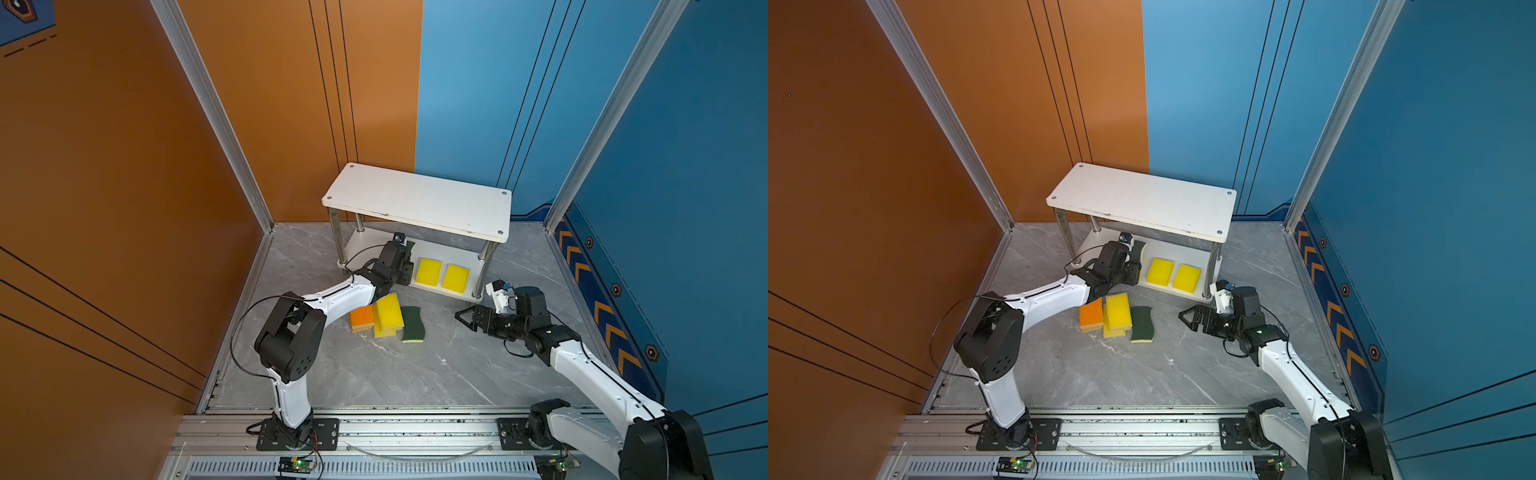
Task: Place and organize the cleaning sponges onto the shelf
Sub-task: 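Lower the green pad onto the lower shelf beside the yellow sponges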
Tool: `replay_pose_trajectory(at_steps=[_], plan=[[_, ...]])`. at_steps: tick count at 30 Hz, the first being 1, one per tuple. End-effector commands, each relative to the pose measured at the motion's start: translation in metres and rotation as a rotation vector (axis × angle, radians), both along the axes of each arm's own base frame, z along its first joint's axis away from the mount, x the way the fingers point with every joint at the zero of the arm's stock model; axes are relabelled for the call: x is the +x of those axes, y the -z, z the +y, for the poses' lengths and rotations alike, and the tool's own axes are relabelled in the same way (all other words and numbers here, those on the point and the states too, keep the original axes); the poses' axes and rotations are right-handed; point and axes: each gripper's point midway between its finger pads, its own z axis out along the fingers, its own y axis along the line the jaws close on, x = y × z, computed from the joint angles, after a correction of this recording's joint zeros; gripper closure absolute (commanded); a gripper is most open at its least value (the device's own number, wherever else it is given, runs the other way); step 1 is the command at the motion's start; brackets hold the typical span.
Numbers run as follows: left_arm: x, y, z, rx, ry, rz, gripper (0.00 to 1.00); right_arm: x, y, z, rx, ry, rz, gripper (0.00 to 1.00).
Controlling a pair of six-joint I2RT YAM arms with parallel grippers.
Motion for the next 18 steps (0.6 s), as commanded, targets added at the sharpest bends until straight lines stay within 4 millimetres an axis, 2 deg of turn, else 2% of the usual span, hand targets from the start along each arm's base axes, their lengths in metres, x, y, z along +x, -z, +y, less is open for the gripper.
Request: replay_pose_trajectory(at_steps=[1,18], plan=[[0.007,0.001,-0.002,0.002,0.015,0.007,0.39,0.001,0.002,-0.001,-0.001,0.011,0.007,0.00],[0.010,0.015,0.000,0.013,0.026,0.023,0.38,0.002,0.006,-0.003,-0.007,0.019,0.013,0.00]])
